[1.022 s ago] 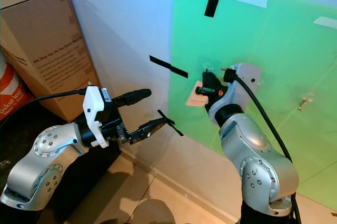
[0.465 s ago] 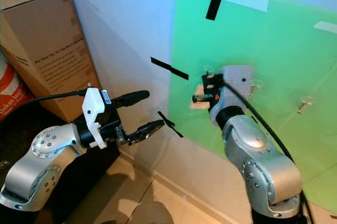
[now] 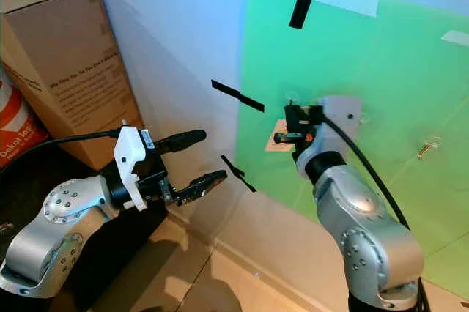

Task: Hang keys on a hook

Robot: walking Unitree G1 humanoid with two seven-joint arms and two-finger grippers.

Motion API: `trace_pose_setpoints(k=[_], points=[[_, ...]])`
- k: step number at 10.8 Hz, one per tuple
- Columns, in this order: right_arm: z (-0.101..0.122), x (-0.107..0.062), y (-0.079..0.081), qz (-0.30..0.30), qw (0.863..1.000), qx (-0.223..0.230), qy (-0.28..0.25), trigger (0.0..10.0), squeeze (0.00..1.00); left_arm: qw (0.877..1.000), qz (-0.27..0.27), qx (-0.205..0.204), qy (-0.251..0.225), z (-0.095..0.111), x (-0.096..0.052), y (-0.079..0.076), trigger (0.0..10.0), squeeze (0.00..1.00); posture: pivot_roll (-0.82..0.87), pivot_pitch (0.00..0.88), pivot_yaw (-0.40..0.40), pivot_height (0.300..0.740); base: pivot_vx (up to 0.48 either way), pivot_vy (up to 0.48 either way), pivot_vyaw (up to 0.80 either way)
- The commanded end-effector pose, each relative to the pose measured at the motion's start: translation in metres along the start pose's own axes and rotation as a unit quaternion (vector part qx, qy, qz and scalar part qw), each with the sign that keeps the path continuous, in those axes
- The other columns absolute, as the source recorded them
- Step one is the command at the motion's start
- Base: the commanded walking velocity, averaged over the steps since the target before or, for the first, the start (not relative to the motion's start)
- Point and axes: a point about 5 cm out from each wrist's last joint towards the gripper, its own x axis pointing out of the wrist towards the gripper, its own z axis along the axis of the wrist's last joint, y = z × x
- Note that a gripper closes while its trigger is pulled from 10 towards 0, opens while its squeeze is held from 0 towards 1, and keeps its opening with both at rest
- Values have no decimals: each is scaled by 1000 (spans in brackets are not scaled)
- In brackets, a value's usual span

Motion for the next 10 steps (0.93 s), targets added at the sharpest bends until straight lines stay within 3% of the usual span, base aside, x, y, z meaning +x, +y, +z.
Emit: trace_pose_setpoints(k=[1,4,10], points=[[-60,-9,-22,-40,984,49,166,10000,0,1000,-2,12,-1,4,0,-1,10000,341,-114,31,27,740,0,0,0],[-63,-6,-11,-15,979,99,177,10000,0,1000,-1,13,-1,4,1,0,10000,341,-111,35,27,740,0,0,0],[-53,1,-15,-39,983,90,153,10000,0,1000,-10,1,-19,10,4,0,10000,341,-112,34,29,740,0,0,0]])
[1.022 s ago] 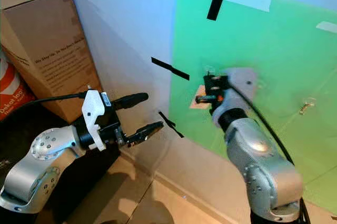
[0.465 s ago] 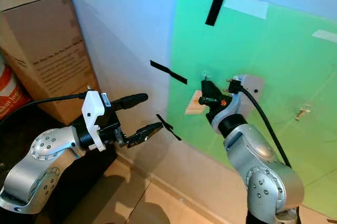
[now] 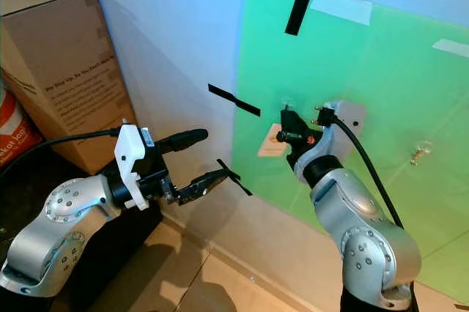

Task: Hang keys on a hook

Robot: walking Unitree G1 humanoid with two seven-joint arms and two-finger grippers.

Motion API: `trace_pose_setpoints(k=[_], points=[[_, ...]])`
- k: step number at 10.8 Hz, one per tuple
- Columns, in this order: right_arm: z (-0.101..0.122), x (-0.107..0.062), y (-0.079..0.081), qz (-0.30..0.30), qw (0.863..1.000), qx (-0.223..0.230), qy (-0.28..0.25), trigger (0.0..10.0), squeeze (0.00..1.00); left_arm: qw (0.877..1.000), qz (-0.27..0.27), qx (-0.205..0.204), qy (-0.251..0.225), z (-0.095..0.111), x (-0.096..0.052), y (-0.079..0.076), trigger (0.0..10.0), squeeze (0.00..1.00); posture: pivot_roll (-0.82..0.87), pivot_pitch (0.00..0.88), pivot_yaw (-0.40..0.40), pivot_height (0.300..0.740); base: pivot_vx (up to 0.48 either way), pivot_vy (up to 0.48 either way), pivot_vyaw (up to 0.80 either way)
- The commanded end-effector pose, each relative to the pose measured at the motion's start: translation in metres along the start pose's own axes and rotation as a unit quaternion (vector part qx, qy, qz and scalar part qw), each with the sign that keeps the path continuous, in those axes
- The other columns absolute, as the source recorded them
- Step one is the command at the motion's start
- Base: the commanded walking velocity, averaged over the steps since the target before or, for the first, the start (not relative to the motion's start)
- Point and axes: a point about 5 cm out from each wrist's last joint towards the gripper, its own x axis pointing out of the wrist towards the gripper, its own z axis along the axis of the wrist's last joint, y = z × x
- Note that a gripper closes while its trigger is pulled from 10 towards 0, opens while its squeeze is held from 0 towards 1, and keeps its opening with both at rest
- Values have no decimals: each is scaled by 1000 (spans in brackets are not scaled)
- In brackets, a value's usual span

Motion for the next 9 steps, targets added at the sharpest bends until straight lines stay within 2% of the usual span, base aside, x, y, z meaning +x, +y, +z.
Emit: trace_pose_setpoints(k=[1,3,7,8,9], points=[[-43,-2,-24,-66,989,11,131,10000,0,1000,-5,11,-8,7,2,0,10000,341,-112,34,29,740,0,0,0],[-38,1,-21,-61,991,-5,121,10000,0,1000,-2,14,-15,10,3,3,10000,341,-114,30,29,740,0,0,0],[-35,3,-22,-66,991,-5,112,10000,12,1000,-2,14,-15,10,4,3,10000,341,-115,31,28,740,0,0,0],[-33,3,-23,-69,992,-2,106,10000,1000,1000,-3,14,-15,10,4,3,10000,341,-115,31,28,740,0,0,0],[-32,3,-23,-69,992,-1,103,10000,1000,1000,-3,14,-15,9,4,3,10000,341,-115,31,29,740,0,0,0]])
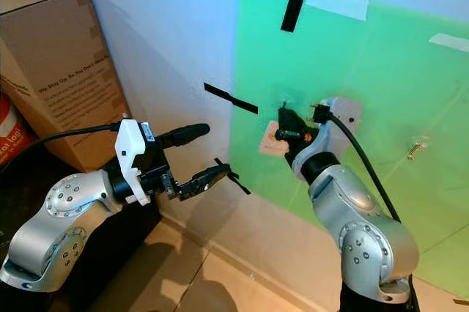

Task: Hang keys on a hook

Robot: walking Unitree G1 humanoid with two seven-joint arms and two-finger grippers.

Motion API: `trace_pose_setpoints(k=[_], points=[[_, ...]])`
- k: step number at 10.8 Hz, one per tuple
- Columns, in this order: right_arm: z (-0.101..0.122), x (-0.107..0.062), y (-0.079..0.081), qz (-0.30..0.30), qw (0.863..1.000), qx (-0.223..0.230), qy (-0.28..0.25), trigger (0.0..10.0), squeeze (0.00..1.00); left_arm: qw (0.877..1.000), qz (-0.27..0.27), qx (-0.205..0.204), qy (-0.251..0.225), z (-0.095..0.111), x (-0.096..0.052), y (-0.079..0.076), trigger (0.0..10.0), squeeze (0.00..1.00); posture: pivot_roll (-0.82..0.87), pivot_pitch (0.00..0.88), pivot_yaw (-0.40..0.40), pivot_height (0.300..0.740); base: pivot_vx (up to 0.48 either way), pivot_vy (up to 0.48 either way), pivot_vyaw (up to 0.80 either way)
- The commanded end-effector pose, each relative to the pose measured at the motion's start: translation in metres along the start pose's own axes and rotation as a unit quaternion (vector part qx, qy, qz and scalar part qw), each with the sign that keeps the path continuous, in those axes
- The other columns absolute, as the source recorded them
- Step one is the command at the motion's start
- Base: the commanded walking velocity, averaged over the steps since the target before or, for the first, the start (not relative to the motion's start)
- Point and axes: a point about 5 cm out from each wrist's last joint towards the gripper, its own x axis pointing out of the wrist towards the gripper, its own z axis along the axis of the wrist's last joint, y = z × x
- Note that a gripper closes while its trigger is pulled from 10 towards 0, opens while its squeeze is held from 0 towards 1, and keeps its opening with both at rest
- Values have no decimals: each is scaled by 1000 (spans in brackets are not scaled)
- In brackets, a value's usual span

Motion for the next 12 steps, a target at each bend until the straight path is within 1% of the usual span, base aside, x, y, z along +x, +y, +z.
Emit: trace_pose_setpoints(k=[1,6,7,8,9,10,11,12], points=[[-19,1,-15,-44,997,5,56,10000,1000,1000,-1,6,-6,4,1,1,10000,341,-115,30,30,740,0,0,0],[-11,-4,-16,-41,998,1,43,10000,1000,1000,-2,5,-5,4,0,0,10000,337,-116,32,32,740,0,0,0],[-12,-7,-17,-39,998,-14,47,10000,1000,1000,-1,5,-3,3,-1,0,10000,341,-114,31,31,740,0,0,0],[-15,-10,-19,-33,997,-50,58,10000,1000,1000,1,3,-1,2,-2,0,10000,337,-113,30,32,740,0,0,0],[-19,-18,-23,-5,990,-119,80,10000,1000,1000,3,-1,8,-2,-5,-1,10000,337,-111,27,34,740,0,0,0],[-17,-24,-25,16,984,-159,82,10000,1000,1000,5,-3,12,-4,-8,-2,10000,337,-111,20,42,740,0,0,0],[-12,-31,-25,63,982,-164,71,10000,1000,1000,19,2,18,-6,-12,-2,10000,341,-113,16,46,740,0,0,0],[-11,-34,-22,73,981,-175,49,10000,1000,997,69,17,33,-11,-12,2,10000,318,-113,8,51,740,0,0,0]])
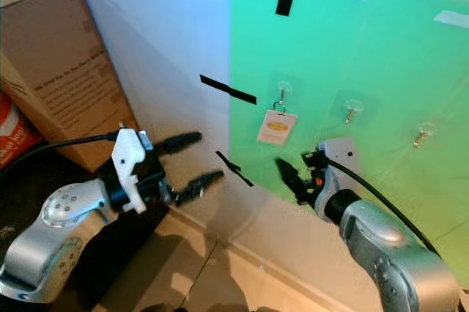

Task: Hang keys on a hook

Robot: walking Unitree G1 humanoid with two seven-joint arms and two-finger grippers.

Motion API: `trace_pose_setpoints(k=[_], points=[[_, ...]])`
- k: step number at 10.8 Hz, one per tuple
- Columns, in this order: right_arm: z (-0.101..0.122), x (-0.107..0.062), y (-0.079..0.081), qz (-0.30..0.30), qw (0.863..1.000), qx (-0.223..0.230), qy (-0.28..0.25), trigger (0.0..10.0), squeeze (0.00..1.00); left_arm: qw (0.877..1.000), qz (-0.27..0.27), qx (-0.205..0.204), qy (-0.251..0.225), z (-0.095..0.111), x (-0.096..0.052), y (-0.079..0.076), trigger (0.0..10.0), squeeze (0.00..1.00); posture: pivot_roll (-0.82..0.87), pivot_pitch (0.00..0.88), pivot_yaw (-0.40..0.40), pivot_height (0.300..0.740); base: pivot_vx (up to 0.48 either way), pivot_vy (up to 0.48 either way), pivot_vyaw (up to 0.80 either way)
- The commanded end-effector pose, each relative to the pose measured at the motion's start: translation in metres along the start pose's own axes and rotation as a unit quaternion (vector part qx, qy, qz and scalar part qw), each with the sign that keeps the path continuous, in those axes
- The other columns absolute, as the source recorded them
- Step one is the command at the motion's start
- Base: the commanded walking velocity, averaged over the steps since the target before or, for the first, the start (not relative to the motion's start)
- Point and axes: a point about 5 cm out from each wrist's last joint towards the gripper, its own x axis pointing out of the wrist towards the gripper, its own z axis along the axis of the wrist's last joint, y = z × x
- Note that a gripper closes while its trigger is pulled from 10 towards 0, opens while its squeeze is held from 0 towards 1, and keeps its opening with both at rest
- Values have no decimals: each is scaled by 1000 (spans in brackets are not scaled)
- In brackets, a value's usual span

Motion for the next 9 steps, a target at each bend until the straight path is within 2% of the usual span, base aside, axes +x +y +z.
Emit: trace_pose_setpoints(k=[1,2,3,4,5,6,7,8,9], points=[[-5,2,0,-34,999,-15,-13,10000,1000,999,46,25,6,-2,-1,4,10000,259,-110,0,52,740,0,0,0],[-12,4,1,-58,998,-21,-24,10000,1000,996,86,31,8,-4,0,6,10000,231,-108,0,52,740,0,0,800],[-18,6,10,-52,998,3,-46,10000,1000,989,142,38,30,-11,-4,11,10000,220,-92,0,53,740,0,0,800],[-16,6,20,-36,997,-8,-73,10000,1000,980,189,41,42,-16,-12,17,10000,208,-91,0,55,740,0,0,800],[-17,8,22,-39,995,-27,-84,10000,1000,972,222,48,54,-19,-18,22,10000,149,-83,0,51,740,0,0,800],[-19,10,24,-32,995,-47,-85,10000,1000,967,241,56,55,-19,-20,26,10000,71,-81,0,47,740,0,0,800],[-19,12,20,-53,994,-37,-93,10000,1000,962,261,66,55,-18,-17,30,10000,0,-81,0,44,740,0,0,800],[-18,14,18,-67,992,-29,-99,10000,1000,959,270,69,54,-19,-16,31,10000,0,-81,0,44,740,0,0,0],[-13,15,16,-92,987,-49,-120,10000,1000,955,279,71,64,-23,-17,30,10000,0,-83,0,43,740,0,0,0]])
